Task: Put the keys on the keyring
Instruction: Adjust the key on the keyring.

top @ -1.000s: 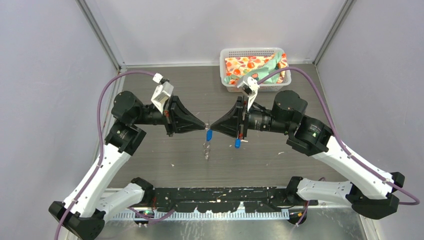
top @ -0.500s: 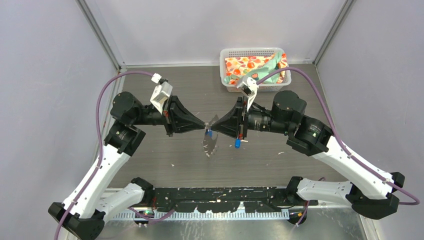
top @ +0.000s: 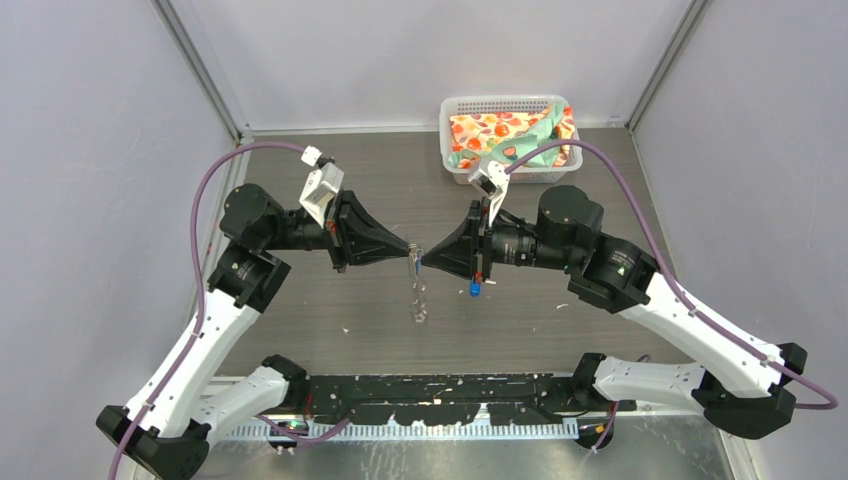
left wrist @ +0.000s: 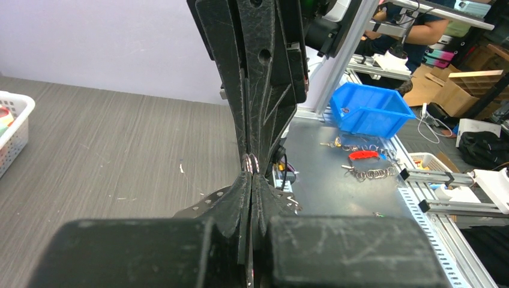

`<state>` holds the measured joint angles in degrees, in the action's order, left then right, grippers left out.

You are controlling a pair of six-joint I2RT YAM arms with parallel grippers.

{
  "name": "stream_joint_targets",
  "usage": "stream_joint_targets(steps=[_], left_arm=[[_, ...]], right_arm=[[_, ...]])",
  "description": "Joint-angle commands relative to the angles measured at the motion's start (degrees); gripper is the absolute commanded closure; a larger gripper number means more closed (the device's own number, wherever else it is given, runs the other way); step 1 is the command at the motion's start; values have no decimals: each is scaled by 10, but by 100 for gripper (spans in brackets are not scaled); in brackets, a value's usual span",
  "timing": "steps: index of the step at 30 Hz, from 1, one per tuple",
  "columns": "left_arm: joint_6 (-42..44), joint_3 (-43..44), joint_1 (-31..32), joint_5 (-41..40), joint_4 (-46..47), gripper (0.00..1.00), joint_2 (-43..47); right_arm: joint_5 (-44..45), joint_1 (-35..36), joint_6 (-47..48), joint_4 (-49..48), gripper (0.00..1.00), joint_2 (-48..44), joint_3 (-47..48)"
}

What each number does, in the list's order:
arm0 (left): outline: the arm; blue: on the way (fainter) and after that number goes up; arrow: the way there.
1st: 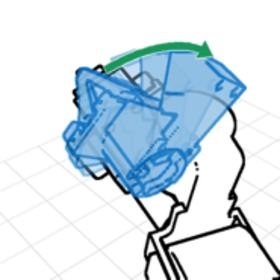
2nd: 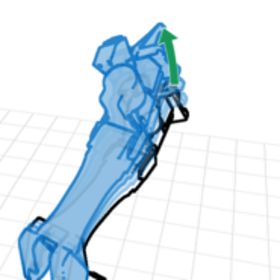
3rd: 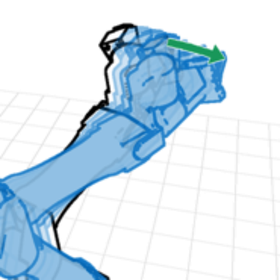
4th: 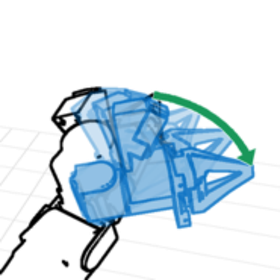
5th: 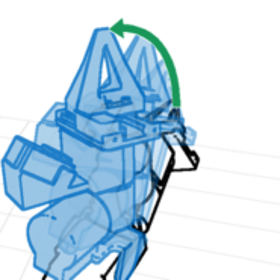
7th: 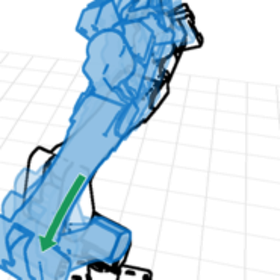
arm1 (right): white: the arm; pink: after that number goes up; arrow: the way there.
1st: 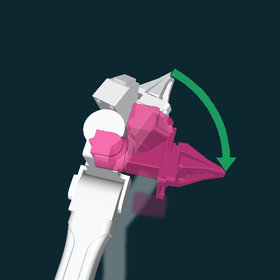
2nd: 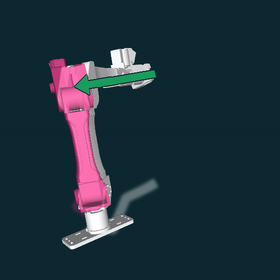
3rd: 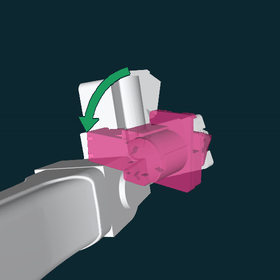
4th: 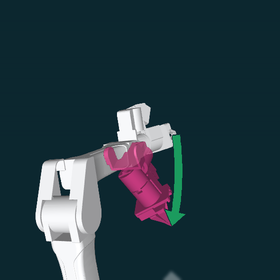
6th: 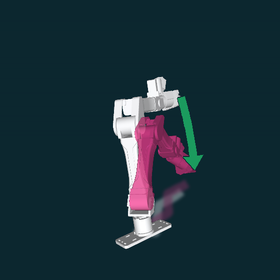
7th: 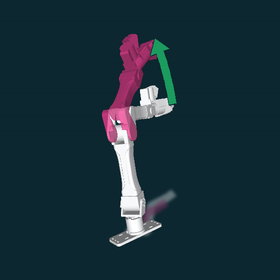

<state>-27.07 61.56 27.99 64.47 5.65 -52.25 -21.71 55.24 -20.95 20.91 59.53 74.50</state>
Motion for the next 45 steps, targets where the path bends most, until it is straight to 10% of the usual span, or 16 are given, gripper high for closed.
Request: stream_joint_targets(steps=[1, 7, 16, 22, 45], left_arm=[[-8, 4, -3, -12, 32, 100, 13], [-11, 3, -3, -14, 39, 100, 11], [2, -4, -3, -12, 29, 100, 18], [-4, -5, -3, -10, 32, 100, 16], [-12, -3, -3, -6, 34, 100, 23]], right_arm=[[0, -4, -7, -26, 99, -17, -5], [-16, -3, -19, -29, 98, -2, -10], [20, -5, 37, 69, 61, -18, 67], [14, -6, 88, 64, 53, -10, 101], [-88, -16, 70, -5, 78, 56, 87]])
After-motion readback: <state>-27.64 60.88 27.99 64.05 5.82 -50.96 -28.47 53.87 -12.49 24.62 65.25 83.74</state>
